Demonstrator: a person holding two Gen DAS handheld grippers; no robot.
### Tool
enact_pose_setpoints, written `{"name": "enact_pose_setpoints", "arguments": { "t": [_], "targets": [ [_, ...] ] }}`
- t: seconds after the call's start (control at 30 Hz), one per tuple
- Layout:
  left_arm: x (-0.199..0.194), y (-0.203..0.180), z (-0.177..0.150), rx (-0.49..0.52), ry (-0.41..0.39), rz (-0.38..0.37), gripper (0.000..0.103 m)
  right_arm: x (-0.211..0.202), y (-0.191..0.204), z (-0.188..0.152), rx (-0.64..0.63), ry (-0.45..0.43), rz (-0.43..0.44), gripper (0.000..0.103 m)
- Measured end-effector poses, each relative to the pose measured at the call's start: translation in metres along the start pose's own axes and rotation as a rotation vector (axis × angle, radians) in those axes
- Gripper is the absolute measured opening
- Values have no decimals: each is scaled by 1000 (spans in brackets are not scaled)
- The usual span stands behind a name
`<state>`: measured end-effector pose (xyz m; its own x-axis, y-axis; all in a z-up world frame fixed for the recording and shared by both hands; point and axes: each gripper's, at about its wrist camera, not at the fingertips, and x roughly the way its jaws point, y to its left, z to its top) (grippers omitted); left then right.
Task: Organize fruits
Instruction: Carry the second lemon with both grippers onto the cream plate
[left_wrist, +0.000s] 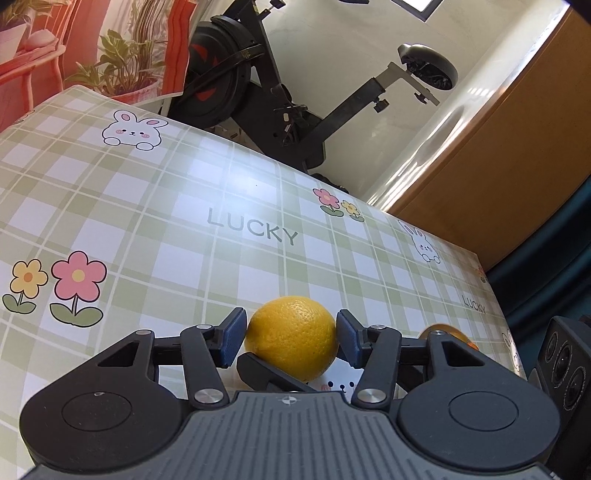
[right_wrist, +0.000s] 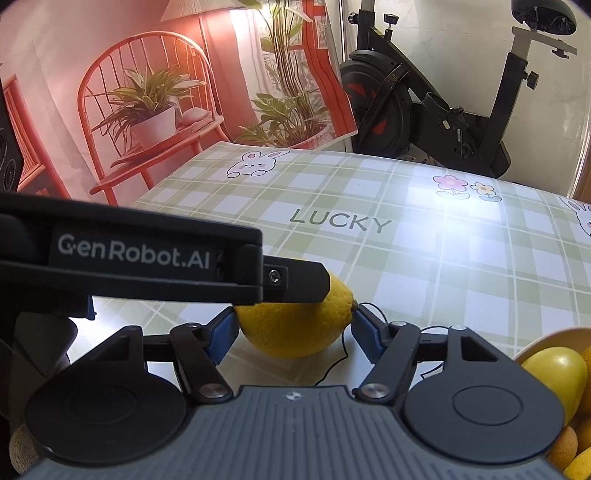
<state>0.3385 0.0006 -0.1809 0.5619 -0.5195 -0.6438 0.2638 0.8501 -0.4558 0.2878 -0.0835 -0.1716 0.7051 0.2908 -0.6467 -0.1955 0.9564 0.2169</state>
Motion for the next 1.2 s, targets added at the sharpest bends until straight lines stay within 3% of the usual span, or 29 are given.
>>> {"name": "enact_pose_setpoints", "arguments": {
  "t": [0.6,0.77,1.2],
  "targets": [
    [-57,-38,-56,132,-39,75,56,-58,14,-51,65,-41,59,68],
    [-76,-56,-65,120,-74,65,56,-82,17,-60,51,-86,63,68],
    [-85,-121,-83,231,-82,7,56,-148,0,-80,56,-204,14,68]
  ]
}}
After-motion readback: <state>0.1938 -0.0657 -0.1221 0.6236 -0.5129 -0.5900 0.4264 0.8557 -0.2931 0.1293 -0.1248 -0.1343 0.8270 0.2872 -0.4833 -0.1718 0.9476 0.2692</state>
